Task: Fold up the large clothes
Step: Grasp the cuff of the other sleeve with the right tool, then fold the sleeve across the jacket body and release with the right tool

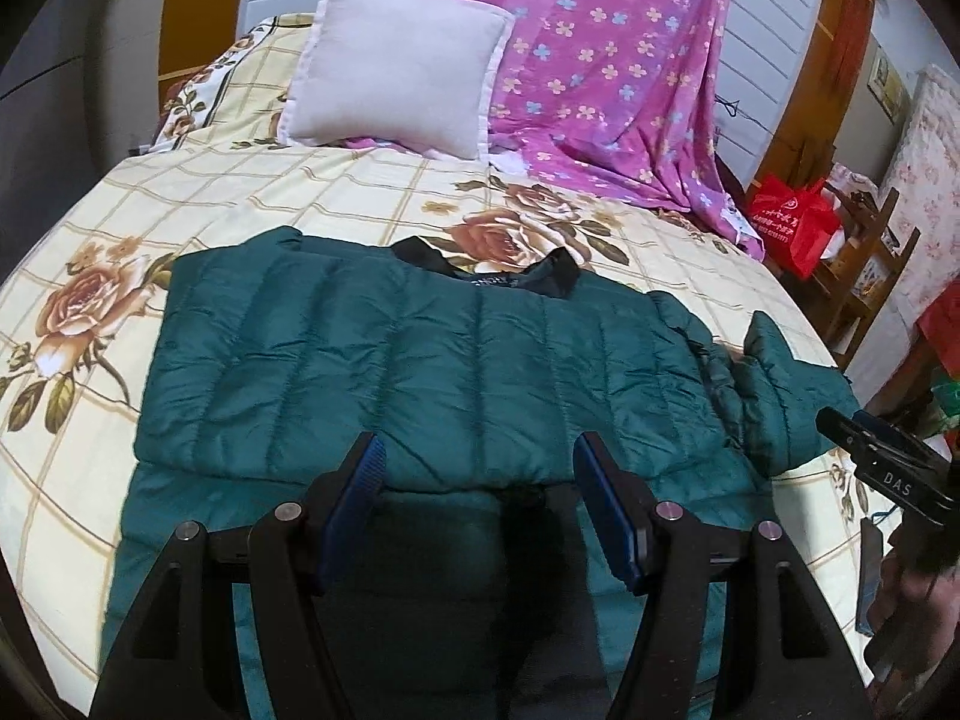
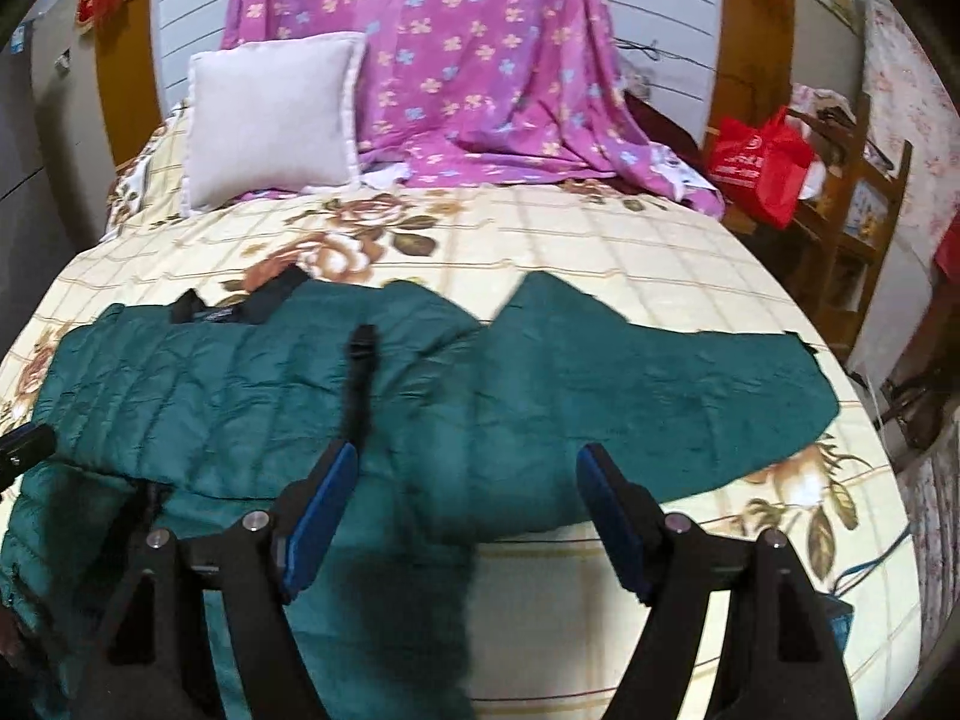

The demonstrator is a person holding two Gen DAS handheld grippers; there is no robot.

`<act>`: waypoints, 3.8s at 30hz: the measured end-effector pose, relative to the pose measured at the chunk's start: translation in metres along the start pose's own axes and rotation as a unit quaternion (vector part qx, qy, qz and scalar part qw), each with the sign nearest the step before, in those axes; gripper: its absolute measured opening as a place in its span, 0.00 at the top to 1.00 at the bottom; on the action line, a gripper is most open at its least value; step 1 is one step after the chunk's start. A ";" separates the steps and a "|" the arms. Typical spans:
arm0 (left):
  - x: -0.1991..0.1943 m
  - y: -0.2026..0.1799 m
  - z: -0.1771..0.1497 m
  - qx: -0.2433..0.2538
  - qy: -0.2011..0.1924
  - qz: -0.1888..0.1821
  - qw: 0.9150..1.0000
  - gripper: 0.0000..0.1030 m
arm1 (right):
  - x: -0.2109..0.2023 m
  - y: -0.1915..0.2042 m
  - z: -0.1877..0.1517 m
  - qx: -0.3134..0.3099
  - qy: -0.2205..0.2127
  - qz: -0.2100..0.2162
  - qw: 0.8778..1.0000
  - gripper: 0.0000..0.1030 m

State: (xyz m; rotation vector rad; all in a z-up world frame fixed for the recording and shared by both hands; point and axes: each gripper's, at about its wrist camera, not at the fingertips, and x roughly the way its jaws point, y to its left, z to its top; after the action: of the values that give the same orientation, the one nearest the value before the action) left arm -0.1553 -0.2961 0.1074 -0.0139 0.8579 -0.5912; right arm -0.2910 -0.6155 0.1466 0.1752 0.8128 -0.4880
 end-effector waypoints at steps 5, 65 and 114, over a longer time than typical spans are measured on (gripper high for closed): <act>0.006 -0.007 -0.001 0.003 0.003 -0.001 1.000 0.54 | 0.005 -0.020 -0.003 0.007 0.003 -0.013 1.000 0.23; -0.016 0.091 0.003 -0.093 -0.023 0.033 0.995 0.54 | -0.005 -0.132 0.084 0.105 -0.106 0.080 0.986 0.87; -0.018 0.125 -0.002 -0.161 -0.018 0.017 0.987 0.54 | -0.014 0.152 0.006 -0.119 0.014 0.286 0.951 0.20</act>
State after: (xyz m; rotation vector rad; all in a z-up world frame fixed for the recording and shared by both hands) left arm -0.1059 -0.1819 0.0883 -0.3018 0.9098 -0.4134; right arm -0.2223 -0.4795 0.1557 0.1843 0.7982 0.1606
